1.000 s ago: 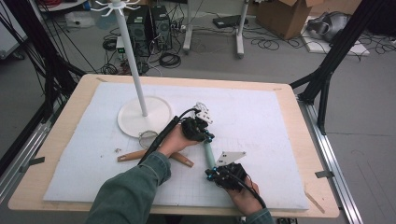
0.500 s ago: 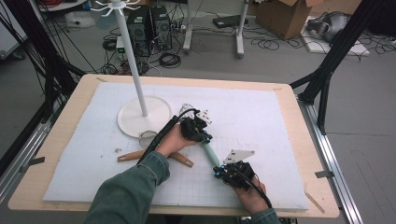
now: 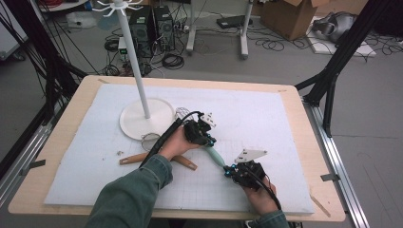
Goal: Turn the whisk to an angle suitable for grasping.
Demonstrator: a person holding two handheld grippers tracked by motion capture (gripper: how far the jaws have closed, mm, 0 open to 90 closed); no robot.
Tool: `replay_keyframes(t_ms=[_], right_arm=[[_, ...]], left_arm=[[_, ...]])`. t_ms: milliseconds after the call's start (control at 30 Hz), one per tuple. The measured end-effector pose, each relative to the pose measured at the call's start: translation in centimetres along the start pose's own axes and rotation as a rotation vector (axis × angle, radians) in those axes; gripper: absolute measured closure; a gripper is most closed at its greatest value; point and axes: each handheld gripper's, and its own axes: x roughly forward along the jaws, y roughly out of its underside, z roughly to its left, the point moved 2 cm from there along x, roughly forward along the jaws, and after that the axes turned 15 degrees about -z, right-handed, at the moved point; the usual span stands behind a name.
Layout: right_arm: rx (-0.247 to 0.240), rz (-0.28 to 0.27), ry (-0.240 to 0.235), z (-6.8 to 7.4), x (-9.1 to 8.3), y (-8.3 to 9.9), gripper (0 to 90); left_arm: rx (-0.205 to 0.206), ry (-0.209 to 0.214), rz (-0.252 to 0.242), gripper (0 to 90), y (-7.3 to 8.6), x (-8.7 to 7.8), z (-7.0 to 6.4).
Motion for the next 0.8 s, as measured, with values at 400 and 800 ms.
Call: replay_keyframes(t_ms=[400, 800], right_arm=[[0.037, -0.052, -0.030, -0.8, -1.4, -1.9, 60.8], [0.060, -0.093, -0.040, -2.5, -0.8, -4.2, 38.4]], left_arm=[[0.009, -0.013, -0.160, 78.1, -1.4, -4.9, -0.5], [0.010, -0.074, -0.246, 58.9, -0.6, -9.9, -1.8]])
